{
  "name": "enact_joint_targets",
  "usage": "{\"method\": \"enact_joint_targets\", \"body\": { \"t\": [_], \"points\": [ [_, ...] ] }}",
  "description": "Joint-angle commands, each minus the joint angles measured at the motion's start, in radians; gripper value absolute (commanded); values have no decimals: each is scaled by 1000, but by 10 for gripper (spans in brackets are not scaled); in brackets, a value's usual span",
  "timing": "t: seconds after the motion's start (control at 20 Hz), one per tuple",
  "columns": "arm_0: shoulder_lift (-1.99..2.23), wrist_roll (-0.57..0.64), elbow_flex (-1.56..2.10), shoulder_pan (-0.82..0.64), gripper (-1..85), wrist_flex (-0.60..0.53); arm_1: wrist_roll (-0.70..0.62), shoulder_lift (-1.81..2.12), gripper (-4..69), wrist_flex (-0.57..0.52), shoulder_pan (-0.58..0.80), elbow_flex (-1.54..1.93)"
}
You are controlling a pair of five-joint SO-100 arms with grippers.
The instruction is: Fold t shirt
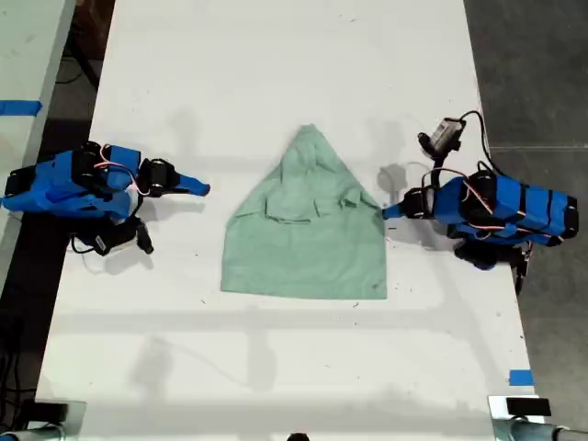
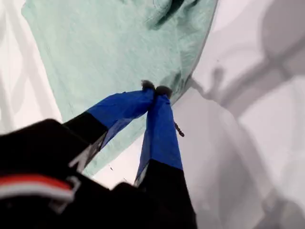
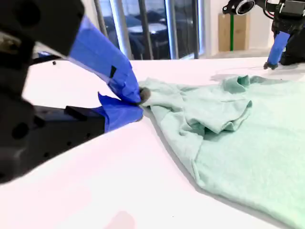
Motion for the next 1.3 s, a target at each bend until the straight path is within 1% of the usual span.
{"method": "enact_joint_targets", "body": {
  "t": [0.0,0.25,0.4,0.65,0.95,1.25],
  "points": [
    [8,-23,9,-17,-1,6,-25,17,0,-32,-9,51],
    [8,-31,9,-18,-1,12,-3,17,1,-26,-8,52],
    [8,-61,8,-23,0,35,6,17,1,-25,-9,54],
    [8,-61,8,-23,0,38,21,17,1,-17,-9,55],
    [8,-61,6,-28,0,38,-5,17,-2,-29,-12,55],
    [8,-61,6,-25,0,38,34,17,0,-14,-11,55]
  ]
}}
